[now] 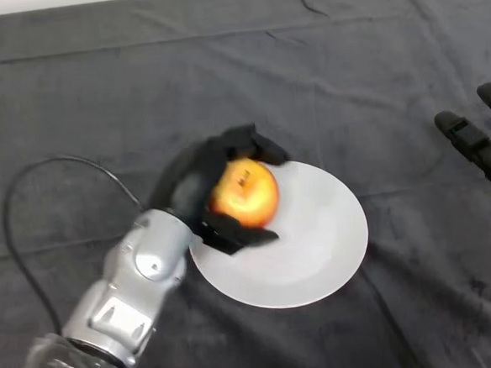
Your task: Move the apple to the plate
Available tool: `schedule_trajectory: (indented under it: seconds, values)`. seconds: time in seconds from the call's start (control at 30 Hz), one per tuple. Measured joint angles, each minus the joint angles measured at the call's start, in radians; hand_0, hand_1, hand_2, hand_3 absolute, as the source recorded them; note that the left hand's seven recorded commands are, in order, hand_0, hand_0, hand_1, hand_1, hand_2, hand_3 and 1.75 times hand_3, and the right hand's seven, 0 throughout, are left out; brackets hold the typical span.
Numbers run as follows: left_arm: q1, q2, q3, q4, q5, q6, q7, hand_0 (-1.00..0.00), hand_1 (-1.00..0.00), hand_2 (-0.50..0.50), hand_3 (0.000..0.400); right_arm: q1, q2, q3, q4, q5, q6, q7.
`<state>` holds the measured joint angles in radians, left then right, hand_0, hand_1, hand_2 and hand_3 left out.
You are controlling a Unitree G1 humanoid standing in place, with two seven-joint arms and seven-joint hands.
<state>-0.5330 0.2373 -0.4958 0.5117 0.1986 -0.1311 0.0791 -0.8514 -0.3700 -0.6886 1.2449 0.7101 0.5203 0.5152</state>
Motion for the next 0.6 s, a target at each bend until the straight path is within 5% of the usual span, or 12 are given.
schedule_trajectory:
  seconds: [0.27, 0.33, 0.37, 0.6]
  values:
    - [-0.054, -0.007, -0.052, 0.066, -0.030, -0.033, 0.003, -1.00, -1.00, 0.00, 0.400, 0.000, 0.000, 0.0000, 0.000, 0.0001, 0.000, 0.0000]
    - [-0.059, -0.007, -0.057, 0.077, -0.039, -0.041, 0.003, -0.49, -0.56, 0.04, 0.226, 0.000, 0.000, 0.0000, 0.000, 0.0001, 0.000, 0.0000]
    - [-0.068, -0.006, -0.066, 0.087, -0.040, -0.042, 0.003, 0.00, 0.00, 0.00, 0.000, 0.000, 0.000, 0.0000, 0.000, 0.0000, 0.000, 0.0000]
    - [-0.077, -0.003, -0.086, 0.094, -0.042, -0.040, -0.010, 0.00, 0.00, 0.00, 0.000, 0.000, 0.000, 0.0000, 0.000, 0.0001, 0.000, 0.0000]
